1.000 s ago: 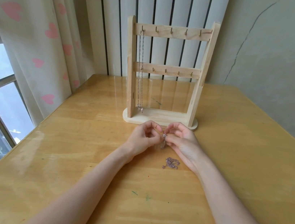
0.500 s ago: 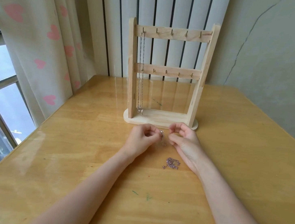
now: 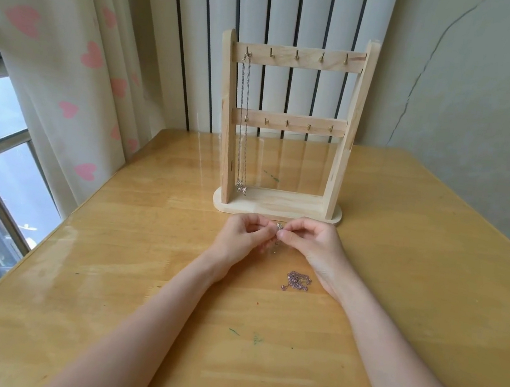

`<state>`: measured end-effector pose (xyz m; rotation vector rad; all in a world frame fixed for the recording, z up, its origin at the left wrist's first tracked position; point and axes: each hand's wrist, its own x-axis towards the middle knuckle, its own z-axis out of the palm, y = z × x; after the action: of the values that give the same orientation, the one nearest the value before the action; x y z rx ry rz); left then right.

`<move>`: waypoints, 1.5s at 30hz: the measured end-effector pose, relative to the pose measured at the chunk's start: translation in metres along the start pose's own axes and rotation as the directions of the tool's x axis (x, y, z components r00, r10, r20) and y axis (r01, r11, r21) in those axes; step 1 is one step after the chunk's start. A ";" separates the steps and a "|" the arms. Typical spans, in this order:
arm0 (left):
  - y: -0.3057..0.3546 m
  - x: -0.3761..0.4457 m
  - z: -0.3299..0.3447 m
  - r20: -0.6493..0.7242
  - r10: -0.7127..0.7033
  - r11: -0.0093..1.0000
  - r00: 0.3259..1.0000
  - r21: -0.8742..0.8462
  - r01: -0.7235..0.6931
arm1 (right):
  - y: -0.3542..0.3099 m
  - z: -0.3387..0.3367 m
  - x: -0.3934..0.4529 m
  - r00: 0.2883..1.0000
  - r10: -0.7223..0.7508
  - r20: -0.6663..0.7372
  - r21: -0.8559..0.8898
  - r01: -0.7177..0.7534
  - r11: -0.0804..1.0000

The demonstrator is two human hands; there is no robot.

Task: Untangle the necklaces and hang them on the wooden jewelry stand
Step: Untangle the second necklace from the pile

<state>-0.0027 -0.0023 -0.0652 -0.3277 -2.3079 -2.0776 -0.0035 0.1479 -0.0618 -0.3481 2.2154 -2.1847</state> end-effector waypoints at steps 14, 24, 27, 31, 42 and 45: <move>0.003 -0.001 0.003 -0.003 0.068 0.997 0.998 0.021 -0.068 | -0.002 -0.005 0.002 0.999 0.029 -0.026 0.183 -0.024 0.983; -0.003 0.001 0.005 -0.050 0.084 0.991 0.995 0.108 -0.078 | -0.001 -0.001 0.001 0.999 0.015 -0.033 0.050 -0.013 0.999; -0.001 0.001 0.007 -0.054 0.061 0.990 0.997 0.130 -0.053 | -0.002 0.000 0.001 0.999 0.036 -0.036 0.046 -0.034 0.998; 0.002 0.000 0.008 -0.044 0.001 0.998 0.999 0.056 0.001 | -0.003 0.000 0.001 0.999 0.052 0.006 0.095 -0.052 0.994; -0.002 0.002 0.002 0.009 -0.074 0.971 0.997 -0.226 0.075 | 0.000 0.004 0.003 1.000 -0.018 -0.019 0.032 0.019 0.999; -0.001 0.002 0.004 0.015 -0.031 0.995 0.999 -0.092 0.032 | 0.002 0.003 0.003 0.998 -0.015 -0.061 0.036 0.017 0.999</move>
<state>-0.0043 0.0021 -0.0666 -0.3095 -2.2430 -2.2086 -0.0063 0.1449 -0.0631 -0.3037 2.2076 -2.2702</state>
